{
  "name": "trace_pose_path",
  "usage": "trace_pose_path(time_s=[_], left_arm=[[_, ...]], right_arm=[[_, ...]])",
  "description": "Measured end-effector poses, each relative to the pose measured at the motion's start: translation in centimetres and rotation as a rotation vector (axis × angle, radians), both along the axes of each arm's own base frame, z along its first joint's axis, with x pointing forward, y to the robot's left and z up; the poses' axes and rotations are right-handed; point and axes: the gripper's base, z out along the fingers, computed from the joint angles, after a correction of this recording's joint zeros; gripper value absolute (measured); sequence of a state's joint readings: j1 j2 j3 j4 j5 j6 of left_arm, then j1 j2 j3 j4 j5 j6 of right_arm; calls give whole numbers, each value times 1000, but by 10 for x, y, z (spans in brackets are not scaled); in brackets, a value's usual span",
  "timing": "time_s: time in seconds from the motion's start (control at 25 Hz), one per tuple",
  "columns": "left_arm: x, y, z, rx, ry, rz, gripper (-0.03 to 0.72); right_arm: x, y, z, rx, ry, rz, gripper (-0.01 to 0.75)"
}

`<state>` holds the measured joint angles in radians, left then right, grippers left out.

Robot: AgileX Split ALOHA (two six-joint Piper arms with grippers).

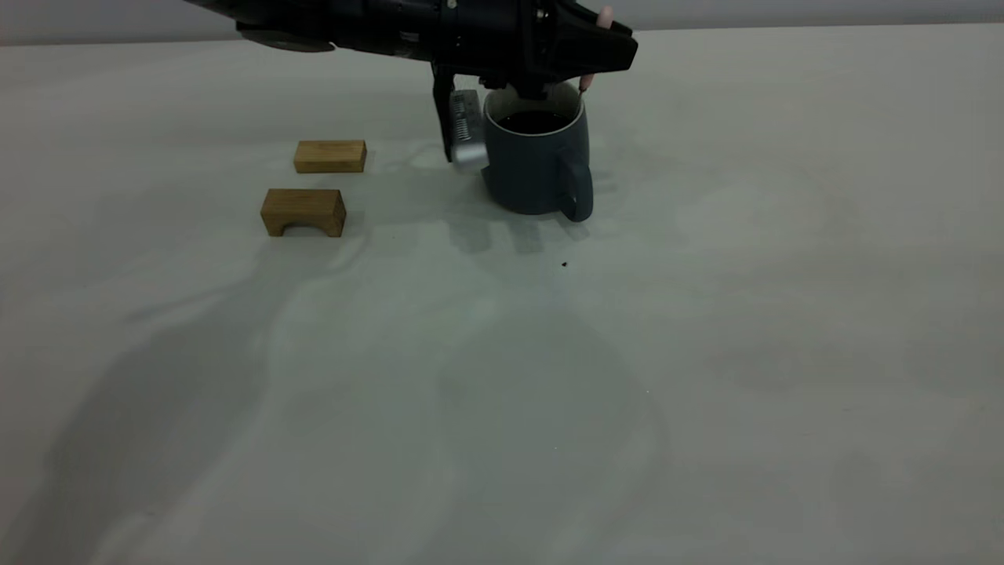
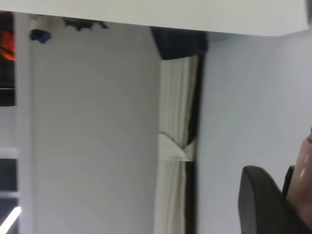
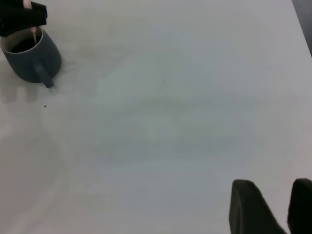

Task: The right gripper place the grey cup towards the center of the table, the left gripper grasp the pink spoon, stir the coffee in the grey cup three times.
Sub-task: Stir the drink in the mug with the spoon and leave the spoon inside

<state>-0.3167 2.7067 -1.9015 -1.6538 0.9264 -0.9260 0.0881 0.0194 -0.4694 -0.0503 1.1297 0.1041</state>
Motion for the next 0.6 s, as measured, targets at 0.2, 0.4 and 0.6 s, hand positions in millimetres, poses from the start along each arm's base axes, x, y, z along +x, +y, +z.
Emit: trace_pose_path(time_s=[0.2, 0.4, 0.6], left_arm=[[4, 25, -3, 35, -12, -37, 135], [15, 45, -3, 32, -10, 25, 135], [23, 39, 0, 2, 3, 153, 135]], right_arm=[[0, 0, 0, 0, 0, 0, 240], [0, 0, 0, 0, 0, 0, 240], [0, 0, 0, 0, 0, 0, 240]])
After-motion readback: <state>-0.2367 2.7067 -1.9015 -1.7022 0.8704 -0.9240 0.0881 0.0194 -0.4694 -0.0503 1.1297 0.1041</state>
